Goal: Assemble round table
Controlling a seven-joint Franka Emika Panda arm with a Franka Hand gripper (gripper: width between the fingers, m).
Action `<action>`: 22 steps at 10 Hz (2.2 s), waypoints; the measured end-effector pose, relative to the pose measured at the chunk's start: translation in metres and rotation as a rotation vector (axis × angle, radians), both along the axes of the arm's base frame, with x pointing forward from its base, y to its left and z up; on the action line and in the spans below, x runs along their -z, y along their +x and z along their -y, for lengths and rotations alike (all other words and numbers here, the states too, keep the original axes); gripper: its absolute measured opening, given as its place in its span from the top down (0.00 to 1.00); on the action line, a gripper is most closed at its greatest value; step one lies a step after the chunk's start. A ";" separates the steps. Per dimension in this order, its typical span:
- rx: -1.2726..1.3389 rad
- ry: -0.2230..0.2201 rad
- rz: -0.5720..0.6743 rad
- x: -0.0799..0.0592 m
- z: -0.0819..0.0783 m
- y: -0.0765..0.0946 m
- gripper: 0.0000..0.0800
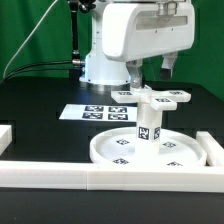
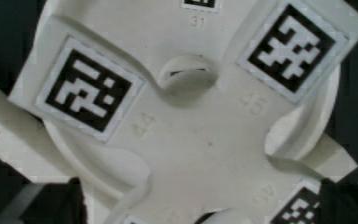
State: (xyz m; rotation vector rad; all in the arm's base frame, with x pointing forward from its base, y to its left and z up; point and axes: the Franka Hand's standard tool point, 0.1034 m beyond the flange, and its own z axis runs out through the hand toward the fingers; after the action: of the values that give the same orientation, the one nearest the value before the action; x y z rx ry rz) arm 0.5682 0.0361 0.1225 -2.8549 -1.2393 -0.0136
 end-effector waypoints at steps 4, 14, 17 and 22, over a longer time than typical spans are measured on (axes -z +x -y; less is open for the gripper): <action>0.005 -0.009 -0.011 0.015 0.003 -0.001 0.19; 0.014 -0.016 -0.009 0.023 0.006 0.000 0.19; 0.018 -0.018 -0.015 0.027 0.008 -0.002 0.19; 0.059 -0.019 -0.021 0.025 0.012 -0.002 0.44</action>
Offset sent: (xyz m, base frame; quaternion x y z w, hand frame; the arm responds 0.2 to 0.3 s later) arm -0.0043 0.0061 -0.0098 -0.0079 -0.0009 0.0100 0.9999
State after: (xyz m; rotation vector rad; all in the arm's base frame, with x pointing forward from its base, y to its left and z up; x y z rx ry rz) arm 0.5658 0.0238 0.0973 -2.8989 -1.1576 0.0272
